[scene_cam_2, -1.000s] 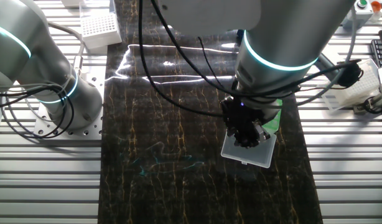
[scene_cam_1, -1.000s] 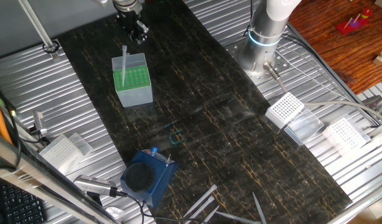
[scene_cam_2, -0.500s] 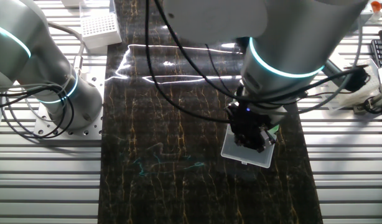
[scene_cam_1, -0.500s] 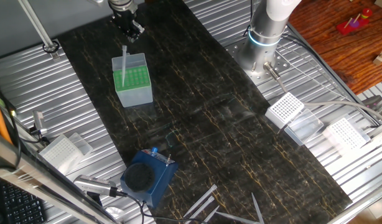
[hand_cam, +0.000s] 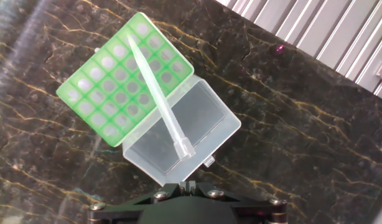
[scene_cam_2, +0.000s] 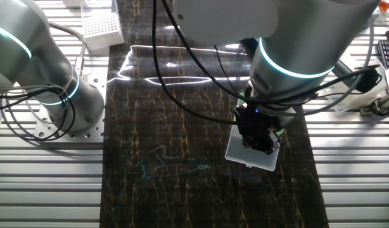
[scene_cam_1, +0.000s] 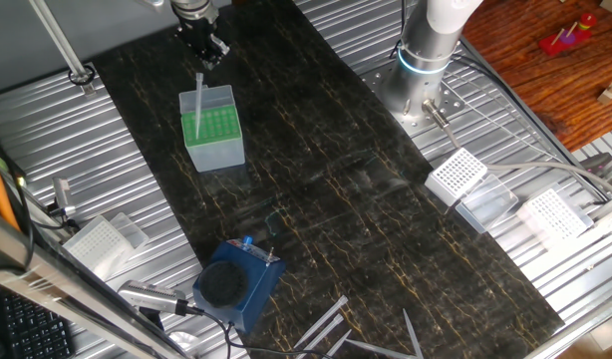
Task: Insert a large pipette tip into the holder for large pipette tips
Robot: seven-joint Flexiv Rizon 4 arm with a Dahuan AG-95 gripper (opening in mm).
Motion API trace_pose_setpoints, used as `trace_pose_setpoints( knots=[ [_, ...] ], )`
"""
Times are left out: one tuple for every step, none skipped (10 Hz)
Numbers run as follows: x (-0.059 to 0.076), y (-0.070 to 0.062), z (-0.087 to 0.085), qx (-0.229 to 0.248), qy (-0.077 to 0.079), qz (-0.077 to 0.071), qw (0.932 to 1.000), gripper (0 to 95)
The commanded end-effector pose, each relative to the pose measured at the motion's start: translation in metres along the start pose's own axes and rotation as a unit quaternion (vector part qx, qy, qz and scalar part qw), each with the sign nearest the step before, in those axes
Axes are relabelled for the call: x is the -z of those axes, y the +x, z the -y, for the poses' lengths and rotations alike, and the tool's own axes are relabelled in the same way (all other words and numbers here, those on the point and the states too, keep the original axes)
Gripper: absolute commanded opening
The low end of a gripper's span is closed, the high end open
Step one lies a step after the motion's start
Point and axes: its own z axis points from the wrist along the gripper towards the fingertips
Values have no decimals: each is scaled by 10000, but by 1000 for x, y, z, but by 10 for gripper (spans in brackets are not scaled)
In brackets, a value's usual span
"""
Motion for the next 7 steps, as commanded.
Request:
trace_pose_setpoints(
  knots=[
    [0,-3,1,22,26,2,10000,0],
    [0,-6,2,18,34,-2,10000,0],
    [2,-8,2,17,37,-8,10000,0],
    [7,-14,1,8,69,-43,10000,0],
    [10,-17,1,7,81,-60,9999,0],
    [13,-20,1,8,89,-73,9999,0],
    [17,-23,0,3,86,-87,9999,0]
  ],
)
